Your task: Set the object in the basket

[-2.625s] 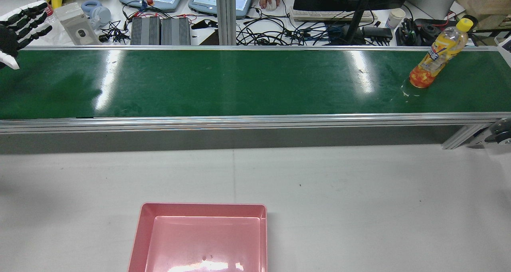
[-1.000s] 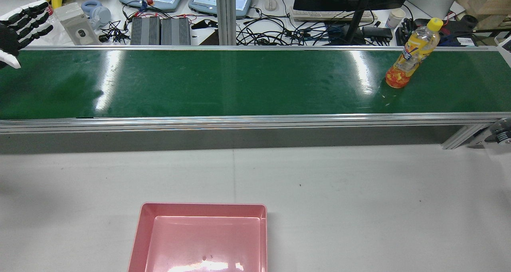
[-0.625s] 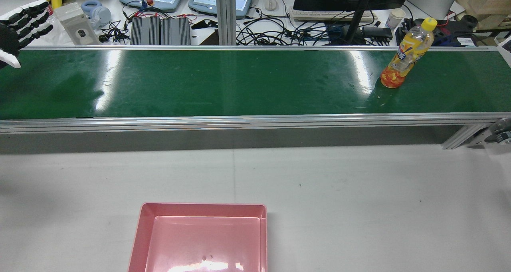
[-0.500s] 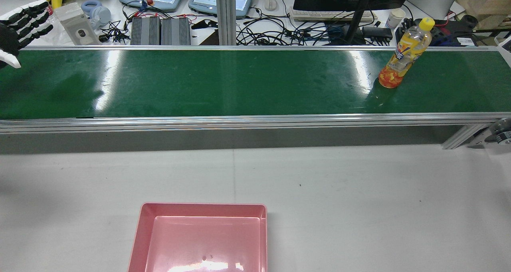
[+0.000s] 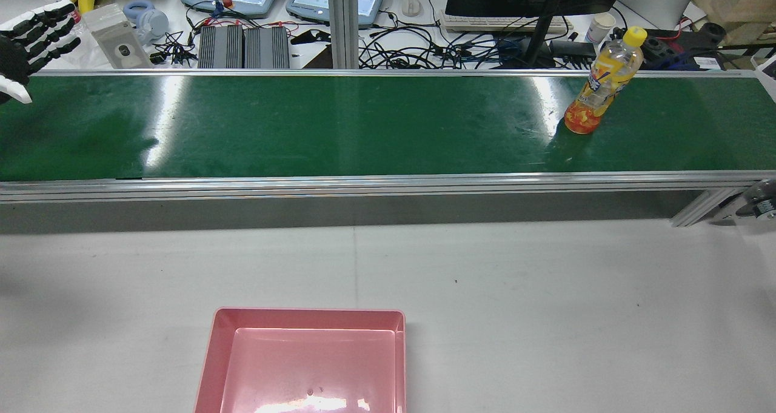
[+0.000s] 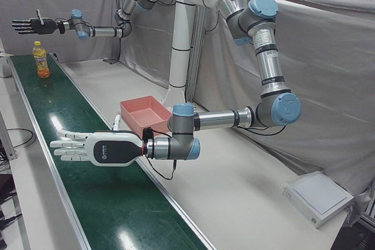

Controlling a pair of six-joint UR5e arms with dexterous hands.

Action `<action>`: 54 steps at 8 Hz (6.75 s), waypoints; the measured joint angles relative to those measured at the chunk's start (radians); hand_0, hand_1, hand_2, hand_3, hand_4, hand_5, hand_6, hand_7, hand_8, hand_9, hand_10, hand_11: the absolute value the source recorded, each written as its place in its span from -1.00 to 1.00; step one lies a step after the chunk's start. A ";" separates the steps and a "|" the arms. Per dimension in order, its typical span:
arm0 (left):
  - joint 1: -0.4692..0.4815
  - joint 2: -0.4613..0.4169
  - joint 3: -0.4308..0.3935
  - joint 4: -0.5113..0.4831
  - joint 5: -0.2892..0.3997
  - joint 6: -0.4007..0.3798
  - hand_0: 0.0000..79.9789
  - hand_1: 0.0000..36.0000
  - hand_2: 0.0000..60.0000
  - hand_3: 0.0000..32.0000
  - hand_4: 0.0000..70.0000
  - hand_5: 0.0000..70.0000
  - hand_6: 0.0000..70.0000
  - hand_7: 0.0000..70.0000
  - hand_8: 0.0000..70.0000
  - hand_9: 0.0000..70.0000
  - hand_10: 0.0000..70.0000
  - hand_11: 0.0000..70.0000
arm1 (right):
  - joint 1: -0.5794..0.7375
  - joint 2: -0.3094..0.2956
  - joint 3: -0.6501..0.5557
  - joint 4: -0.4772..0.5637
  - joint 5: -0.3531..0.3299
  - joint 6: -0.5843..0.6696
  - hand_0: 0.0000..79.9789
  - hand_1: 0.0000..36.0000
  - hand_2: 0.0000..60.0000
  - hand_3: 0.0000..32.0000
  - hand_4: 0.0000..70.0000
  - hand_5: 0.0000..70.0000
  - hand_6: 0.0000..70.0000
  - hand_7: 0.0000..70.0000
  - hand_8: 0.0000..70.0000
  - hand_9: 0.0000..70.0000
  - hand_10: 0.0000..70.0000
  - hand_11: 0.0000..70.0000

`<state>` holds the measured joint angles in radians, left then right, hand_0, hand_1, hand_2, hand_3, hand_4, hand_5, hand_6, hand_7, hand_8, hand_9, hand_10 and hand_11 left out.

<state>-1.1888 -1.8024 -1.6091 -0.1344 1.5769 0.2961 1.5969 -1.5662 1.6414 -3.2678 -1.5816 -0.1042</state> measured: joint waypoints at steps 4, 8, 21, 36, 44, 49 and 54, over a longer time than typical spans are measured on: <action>0.000 0.000 0.000 0.001 0.000 0.000 0.41 -0.53 -1.00 -1.00 -0.74 -0.70 -1.00 -1.00 -0.95 -0.94 -0.90 -0.81 | 0.000 0.000 0.000 0.000 0.000 0.001 -1.00 -1.00 -1.00 -1.00 -1.00 -1.00 -1.00 -1.00 -1.00 -1.00 -1.00 -1.00; 0.001 0.000 0.001 0.001 0.000 0.000 0.40 -0.54 -1.00 -1.00 -0.74 -0.71 -1.00 -1.00 -0.96 -0.94 -0.90 -0.80 | 0.000 0.000 0.000 0.000 0.000 0.000 -1.00 -1.00 -1.00 -1.00 -1.00 -1.00 -1.00 -1.00 -1.00 -1.00 -1.00 -1.00; 0.001 -0.001 0.000 0.001 0.000 0.000 0.39 -0.53 -1.00 -1.00 -0.73 -0.69 -1.00 -1.00 -0.95 -0.93 -0.88 -0.78 | 0.000 0.000 0.000 0.000 0.000 0.001 -1.00 -1.00 -1.00 -1.00 -1.00 -1.00 -1.00 -1.00 -1.00 -1.00 -1.00 -1.00; 0.003 -0.010 0.001 0.008 0.000 0.000 0.39 -0.54 -1.00 -1.00 -0.72 -0.67 -1.00 -1.00 -0.95 -0.93 -0.89 -0.80 | 0.000 0.000 0.000 0.000 0.000 0.000 -1.00 -1.00 -1.00 -1.00 -1.00 -1.00 -1.00 -1.00 -1.00 -1.00 -1.00 -1.00; 0.003 -0.013 0.001 0.008 0.000 -0.001 0.42 -0.48 -1.00 -0.85 -0.77 -0.85 -1.00 -1.00 -1.00 -1.00 -0.86 -0.74 | 0.000 0.000 0.002 0.000 0.000 0.001 -1.00 -1.00 -1.00 -1.00 -1.00 -1.00 -1.00 -1.00 -1.00 -1.00 -1.00 -1.00; 0.004 -0.012 0.003 0.005 -0.003 0.000 0.37 -0.59 -1.00 -0.80 -0.81 -0.85 -1.00 -1.00 -1.00 -1.00 -0.85 -0.74 | 0.000 0.000 0.003 -0.001 0.000 0.001 -1.00 -1.00 -1.00 -1.00 -1.00 -1.00 -1.00 -1.00 -1.00 -1.00 -1.00 -1.00; 0.005 -0.012 0.006 -0.003 -0.003 0.000 0.39 -0.54 -1.00 -0.82 -0.79 -0.80 -1.00 -1.00 -1.00 -1.00 -0.89 -0.79 | 0.000 0.000 0.002 0.000 0.000 0.001 -1.00 -1.00 -1.00 -1.00 -1.00 -1.00 -1.00 -1.00 -1.00 -1.00 -1.00 -1.00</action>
<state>-1.1842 -1.8147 -1.6031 -0.1377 1.5739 0.2960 1.5969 -1.5662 1.6429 -3.2681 -1.5815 -0.1037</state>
